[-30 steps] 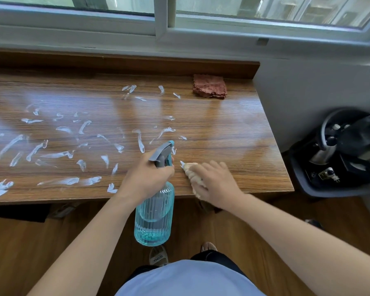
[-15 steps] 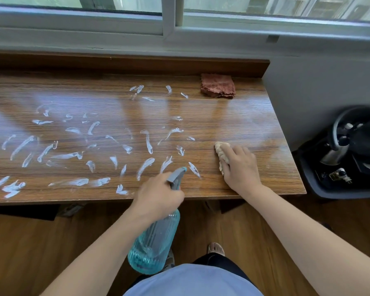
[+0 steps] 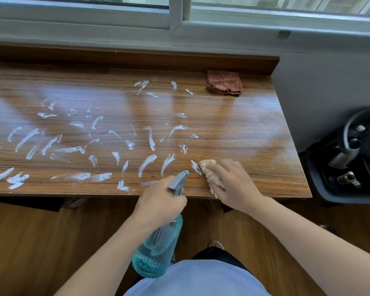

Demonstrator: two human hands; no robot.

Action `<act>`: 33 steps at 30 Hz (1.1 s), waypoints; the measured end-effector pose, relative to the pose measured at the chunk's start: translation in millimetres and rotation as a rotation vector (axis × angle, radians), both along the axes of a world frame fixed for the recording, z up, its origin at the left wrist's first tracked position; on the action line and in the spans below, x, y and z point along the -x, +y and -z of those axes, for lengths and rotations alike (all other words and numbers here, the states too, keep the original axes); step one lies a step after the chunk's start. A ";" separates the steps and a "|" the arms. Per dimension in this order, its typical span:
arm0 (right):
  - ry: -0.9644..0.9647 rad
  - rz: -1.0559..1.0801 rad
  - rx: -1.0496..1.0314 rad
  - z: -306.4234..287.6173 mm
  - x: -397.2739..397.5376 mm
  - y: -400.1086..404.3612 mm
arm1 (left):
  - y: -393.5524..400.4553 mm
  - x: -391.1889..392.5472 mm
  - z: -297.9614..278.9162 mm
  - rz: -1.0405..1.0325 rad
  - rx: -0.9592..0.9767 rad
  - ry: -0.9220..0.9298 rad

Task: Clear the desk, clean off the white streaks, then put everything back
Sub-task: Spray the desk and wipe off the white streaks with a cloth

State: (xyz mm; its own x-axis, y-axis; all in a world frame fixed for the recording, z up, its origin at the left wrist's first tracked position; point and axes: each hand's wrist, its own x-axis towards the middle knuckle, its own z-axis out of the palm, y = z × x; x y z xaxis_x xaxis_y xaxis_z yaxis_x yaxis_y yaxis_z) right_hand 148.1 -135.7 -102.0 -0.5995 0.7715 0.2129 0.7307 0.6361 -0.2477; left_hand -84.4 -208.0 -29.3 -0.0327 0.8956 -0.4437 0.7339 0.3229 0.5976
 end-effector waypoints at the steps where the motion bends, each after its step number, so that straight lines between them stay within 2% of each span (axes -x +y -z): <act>1: 0.001 -0.048 0.001 1.0 2.0 -4.4 | 0.2 2.0 -1.5 -0.005 0.010 -0.014; 4: -0.033 -0.023 -0.013 -1.9 5.3 17.4 | -0.4 8.9 -6.4 -0.017 -0.004 -0.070; 9: -0.013 0.369 0.048 -7.6 24.5 114.1 | 1.8 18.2 -12.4 -0.110 -0.072 -0.172; 11: -0.014 0.383 0.043 -7.4 38.0 119.0 | 5.5 20.5 -14.5 -0.181 -0.094 -0.204; 12: -0.013 0.318 0.042 -6.0 41.8 109.9 | 7.6 21.7 -14.8 -0.212 -0.118 -0.215; 16: 0.022 -0.199 0.112 -1.8 32.9 25.4 | 16.3 26.3 -20.7 -0.272 -0.263 -0.246; 18: -0.003 -0.282 0.087 -2.3 23.9 15.6 | 19.5 28.6 -24.3 -0.298 -0.318 -0.272; 20: -0.005 -0.195 0.055 -3.6 27.3 41.0 | 21.5 31.1 -27.1 -0.297 -0.352 -0.267; 23: 0.033 0.190 0.065 -8.2 43.4 102.1 | 23.0 32.8 -34.8 -0.295 -0.395 -0.254; 25: 0.057 0.328 0.110 -9.0 52.8 116.1 | 23.7 34.6 -38.2 -0.311 -0.408 -0.261; 27: 0.076 0.221 0.104 -8.3 53.3 91.9 | 24.9 35.8 -39.3 -0.318 -0.410 -0.278; 30: 0.054 -0.126 0.126 -9.0 34.3 24.2 | 25.7 37.9 -38.9 -0.321 -0.420 -0.268; 33: 0.018 -0.254 0.109 -4.7 16.0 7.1 | 24.3 38.9 -39.0 -0.305 -0.417 -0.290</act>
State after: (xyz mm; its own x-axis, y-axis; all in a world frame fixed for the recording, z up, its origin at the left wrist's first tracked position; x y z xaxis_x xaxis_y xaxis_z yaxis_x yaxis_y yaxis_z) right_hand 132.2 -128.6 -97.3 -0.7736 0.6158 0.1491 0.5460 0.7673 -0.3363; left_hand -123.3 -183.7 9.6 -0.2459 0.9655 -0.0856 0.4326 0.1884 0.8817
